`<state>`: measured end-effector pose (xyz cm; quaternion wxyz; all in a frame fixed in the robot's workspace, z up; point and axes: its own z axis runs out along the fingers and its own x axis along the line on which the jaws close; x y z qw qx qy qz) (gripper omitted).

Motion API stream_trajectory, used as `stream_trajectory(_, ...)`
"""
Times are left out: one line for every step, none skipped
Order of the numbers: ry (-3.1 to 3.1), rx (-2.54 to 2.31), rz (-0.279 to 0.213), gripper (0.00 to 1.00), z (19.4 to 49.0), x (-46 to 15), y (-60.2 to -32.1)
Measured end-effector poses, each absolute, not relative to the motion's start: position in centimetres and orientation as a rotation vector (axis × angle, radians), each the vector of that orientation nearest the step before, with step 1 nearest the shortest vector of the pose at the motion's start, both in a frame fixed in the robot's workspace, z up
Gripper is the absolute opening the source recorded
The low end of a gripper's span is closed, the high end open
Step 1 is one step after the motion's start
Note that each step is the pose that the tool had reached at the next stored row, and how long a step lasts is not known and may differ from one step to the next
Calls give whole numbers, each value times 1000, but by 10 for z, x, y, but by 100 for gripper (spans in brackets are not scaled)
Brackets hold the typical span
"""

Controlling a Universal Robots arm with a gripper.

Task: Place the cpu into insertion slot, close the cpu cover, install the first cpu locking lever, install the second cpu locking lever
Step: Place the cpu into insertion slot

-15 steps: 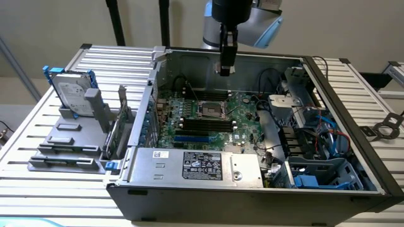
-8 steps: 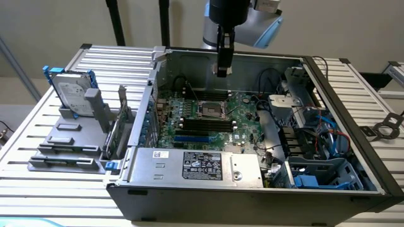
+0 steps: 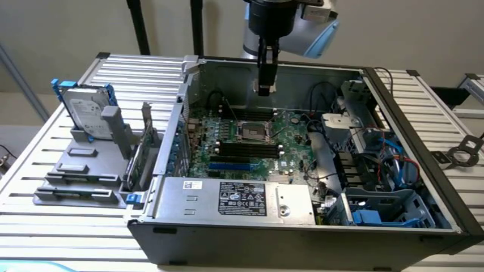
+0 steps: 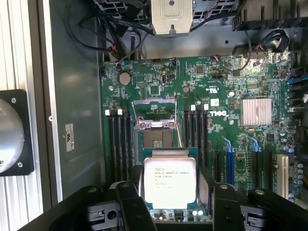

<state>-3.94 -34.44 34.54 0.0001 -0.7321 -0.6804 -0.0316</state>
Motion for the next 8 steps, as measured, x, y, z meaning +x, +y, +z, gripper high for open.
stream_trajectory(-2139, -2299, -99, 55, 344, -40, -344)
stream_trajectory(-2140, -2297, -99, 55, 342, -40, -344)
stream_trajectory(-2142, -2295, -99, 55, 340, -40, -344)
stream_trajectory(-2144, -2293, -99, 55, 338, -40, -344)
stream_trajectory(-2148, -2290, -99, 55, 336, -40, -344)
stream_trajectory(-2150, -2288, -99, 55, 334, -40, -344)
stream_trajectory(-2153, -2285, -99, 55, 333, -40, -344)
stream_trajectory(-2157, -2281, -99, 55, 331, -40, -344)
